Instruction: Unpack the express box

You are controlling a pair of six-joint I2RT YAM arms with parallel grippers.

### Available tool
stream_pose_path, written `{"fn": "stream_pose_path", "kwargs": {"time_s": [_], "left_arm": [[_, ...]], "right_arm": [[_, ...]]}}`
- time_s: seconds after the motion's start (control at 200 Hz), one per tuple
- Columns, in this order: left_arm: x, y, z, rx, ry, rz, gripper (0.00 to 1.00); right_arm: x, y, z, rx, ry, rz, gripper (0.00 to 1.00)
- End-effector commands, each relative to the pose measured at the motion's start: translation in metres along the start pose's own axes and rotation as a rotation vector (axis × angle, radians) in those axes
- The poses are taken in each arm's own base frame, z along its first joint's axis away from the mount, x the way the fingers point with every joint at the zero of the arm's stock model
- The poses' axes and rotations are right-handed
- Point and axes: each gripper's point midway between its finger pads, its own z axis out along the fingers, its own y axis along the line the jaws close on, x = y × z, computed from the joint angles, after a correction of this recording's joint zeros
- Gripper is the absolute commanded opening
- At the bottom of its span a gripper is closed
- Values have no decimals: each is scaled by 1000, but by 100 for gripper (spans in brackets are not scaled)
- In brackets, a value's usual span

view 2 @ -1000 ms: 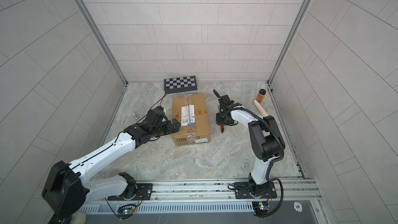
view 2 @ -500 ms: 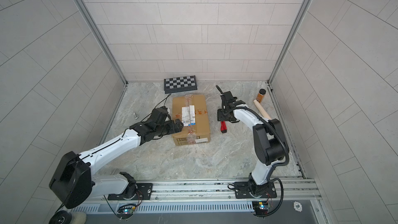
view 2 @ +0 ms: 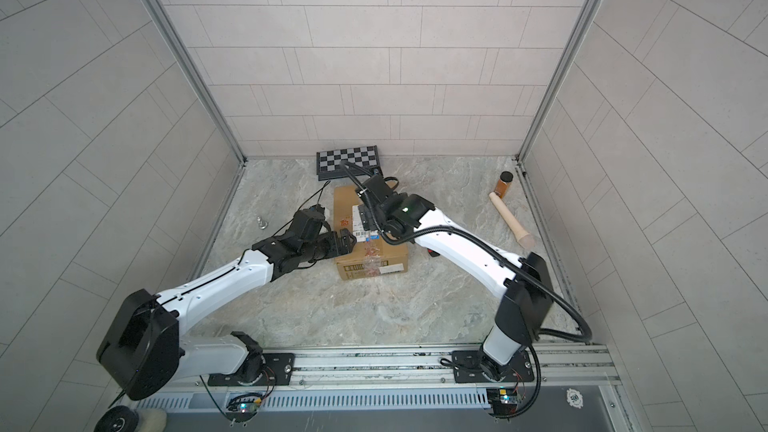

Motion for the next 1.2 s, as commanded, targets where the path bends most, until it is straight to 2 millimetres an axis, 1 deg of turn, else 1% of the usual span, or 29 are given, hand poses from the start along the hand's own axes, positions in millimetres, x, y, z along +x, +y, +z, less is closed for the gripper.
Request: {"fn": "stream_pose_path", "kwargs": {"time_s": [0.0, 0.18, 0.27, 0.416, 0.586, 0.751, 0.821, 0.886, 0.941, 0.986, 1.031, 1.091, 1.196], "left_arm": [[26, 27, 8, -79, 74, -5, 100], [33, 30, 12, -76, 88, -19, 100], [37, 35, 14, -89, 100, -22, 100], [49, 49, 21, -137, 135, -30, 100], [63, 64, 26, -175, 158, -40, 100], [73, 78, 26, -224, 179, -32, 100], [78, 86, 26, -255, 191, -33, 100], [85, 95, 26, -288, 204, -35, 100], [90, 103, 25, -313, 212, -37, 100], [94, 108, 24, -333, 218, -43, 100], [98, 114, 23, -351, 222, -47, 100], [103, 119, 23, -366, 229, -55, 100], [108, 124, 23, -386, 239, -63, 100]], "right_arm": [[12, -4, 8, 98, 71, -51, 89], [27, 0, 28, 148, 161, -77, 89], [32, -3, 37, 200, 182, -95, 89], [40, -12, 49, 299, 212, -146, 88], [57, -7, 66, 307, 255, -168, 88], [67, -15, 78, 349, 286, -195, 86], [71, -21, 82, 359, 304, -198, 80], [72, -26, 82, 367, 312, -204, 70], [66, -31, 77, 382, 302, -213, 58], [57, -35, 70, 394, 280, -224, 51], [49, -40, 64, 405, 264, -233, 47], [40, -48, 57, 409, 257, -223, 46], [31, -60, 46, 397, 251, -198, 43]]}}
